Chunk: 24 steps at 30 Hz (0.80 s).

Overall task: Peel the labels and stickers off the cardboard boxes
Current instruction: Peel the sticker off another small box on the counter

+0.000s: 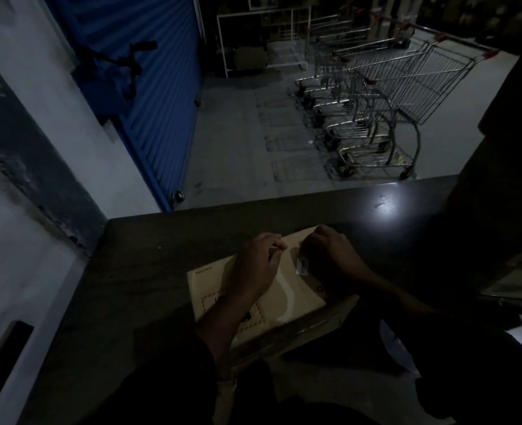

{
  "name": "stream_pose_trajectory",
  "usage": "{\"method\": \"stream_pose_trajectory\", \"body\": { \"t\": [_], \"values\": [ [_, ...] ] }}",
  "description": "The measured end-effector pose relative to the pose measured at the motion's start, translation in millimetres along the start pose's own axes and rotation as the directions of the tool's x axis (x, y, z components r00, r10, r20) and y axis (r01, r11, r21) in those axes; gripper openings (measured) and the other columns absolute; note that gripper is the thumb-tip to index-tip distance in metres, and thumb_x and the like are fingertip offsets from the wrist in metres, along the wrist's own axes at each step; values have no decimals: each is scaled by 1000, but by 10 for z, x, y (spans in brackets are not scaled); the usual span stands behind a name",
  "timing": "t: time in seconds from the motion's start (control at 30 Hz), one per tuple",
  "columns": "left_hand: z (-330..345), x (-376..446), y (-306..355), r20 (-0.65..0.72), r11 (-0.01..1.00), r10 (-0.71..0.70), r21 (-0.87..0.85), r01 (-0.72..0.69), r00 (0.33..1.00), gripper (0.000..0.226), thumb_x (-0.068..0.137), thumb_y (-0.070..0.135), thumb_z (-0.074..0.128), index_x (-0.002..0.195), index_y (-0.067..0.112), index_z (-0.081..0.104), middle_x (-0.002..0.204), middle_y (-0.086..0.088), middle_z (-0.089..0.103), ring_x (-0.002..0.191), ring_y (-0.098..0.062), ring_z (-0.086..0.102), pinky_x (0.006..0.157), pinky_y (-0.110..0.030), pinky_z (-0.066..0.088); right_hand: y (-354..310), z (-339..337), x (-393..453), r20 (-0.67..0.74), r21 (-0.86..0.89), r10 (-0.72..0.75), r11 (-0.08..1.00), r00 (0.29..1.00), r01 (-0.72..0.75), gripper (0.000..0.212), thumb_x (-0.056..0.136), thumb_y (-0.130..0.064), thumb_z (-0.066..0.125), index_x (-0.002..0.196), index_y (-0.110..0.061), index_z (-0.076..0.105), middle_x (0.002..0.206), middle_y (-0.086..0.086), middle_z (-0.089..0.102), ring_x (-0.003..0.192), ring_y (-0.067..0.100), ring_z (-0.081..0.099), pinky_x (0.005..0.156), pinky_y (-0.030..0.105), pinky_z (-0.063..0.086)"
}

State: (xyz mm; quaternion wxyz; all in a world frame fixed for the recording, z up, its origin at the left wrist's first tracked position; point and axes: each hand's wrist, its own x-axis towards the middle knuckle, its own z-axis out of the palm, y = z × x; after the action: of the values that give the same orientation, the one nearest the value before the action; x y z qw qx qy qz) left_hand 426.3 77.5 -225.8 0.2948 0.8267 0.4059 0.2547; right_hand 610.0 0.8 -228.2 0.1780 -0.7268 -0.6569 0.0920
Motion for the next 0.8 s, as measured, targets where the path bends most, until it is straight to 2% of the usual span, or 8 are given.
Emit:
{"method": "stream_pose_trajectory", "body": {
  "t": [0.1, 0.2, 0.3, 0.4, 0.53, 0.6, 0.7, 0.8],
  "values": [
    [-16, 0, 7, 8, 1000, 0, -5, 0, 1000, 14, 93, 11, 60, 102, 16, 68, 123, 3, 59, 114, -8, 54, 93, -20, 43, 23, 33, -64, 27, 17, 14, 1000, 1000, -14, 35, 86, -29, 71, 118, -19, 63, 128, 6, 50, 118, 24, 50, 90, 32, 36],
    [-14, 3, -9, 19, 1000, -8, -5, 8, 1000, 14, 93, 12, 60, 102, 19, 68, 124, 4, 59, 115, -8, 54, 97, -25, 46, 38, 5, -197, 14, 113, 56, 992, 998, -58, 32, 84, -34, 73, 112, -30, 58, 120, -11, 49, 112, 12, 52, 94, 33, 43],
    [-15, 13, -22, 23, 1000, -7, -1, 7, 1000, 14, 92, 12, 61, 101, 20, 69, 124, 5, 59, 114, -8, 55, 98, -28, 47, 4, -111, -359, 42, 420, 211, 883, 977, -209, 31, 81, -30, 78, 101, -38, 55, 104, -20, 55, 94, 0, 58, 83, 23, 47],
    [-19, 21, -5, 28, 1000, -13, 2, 13, 1000, 14, 92, 12, 61, 99, 21, 68, 124, 5, 59, 113, -8, 55, 93, -22, 45, 94, -155, -518, -99, 644, 269, 751, 958, -144, 15, 93, -19, 66, 96, -33, 59, 93, -7, 66, 82, 3, 66, 71, 23, 49],
    [-15, 33, -2, 30, 999, -29, 13, 29, 999, 14, 93, 12, 61, 99, 23, 67, 125, 6, 58, 106, -1, 53, 85, -11, 40, 201, -119, -825, -196, 815, 497, 562, 845, -141, 11, 95, -11, 62, 94, -21, 66, 93, 6, 70, 81, 15, 66, 69, 31, 52],
    [-3, 30, -15, 36, 999, -32, -1, 32, 999, 14, 93, 12, 60, 99, 23, 67, 125, 6, 58, 101, 0, 53, 79, -5, 37, 160, -135, -1056, -202, 871, 605, 471, 770, -141, 8, 93, 0, 60, 92, -7, 64, 86, 9, 71, 78, 12, 65, 68, 23, 52],
    [34, 16, -15, 31, 1000, -24, 5, 24, 999, 15, 94, 14, 60, 100, 26, 66, 127, 6, 58, 105, -3, 55, 85, -16, 45, 208, -18, -1456, -148, 921, 740, 345, 657, -181, 11, 91, 3, 57, 89, -5, 63, 75, 0, 67, 72, 6, 66, 62, 13, 50],
    [59, 17, -13, 19, 1000, -20, 0, 20, 1000, 15, 93, 16, 60, 102, 26, 66, 123, 6, 58, 106, -7, 57, 88, -25, 49, 464, 299, -1872, -120, 908, 837, 310, 534, -282, 11, 96, -10, 59, 93, -15, 68, 85, 5, 71, 84, 28, 68, 76, 38, 53]
  ]
}}
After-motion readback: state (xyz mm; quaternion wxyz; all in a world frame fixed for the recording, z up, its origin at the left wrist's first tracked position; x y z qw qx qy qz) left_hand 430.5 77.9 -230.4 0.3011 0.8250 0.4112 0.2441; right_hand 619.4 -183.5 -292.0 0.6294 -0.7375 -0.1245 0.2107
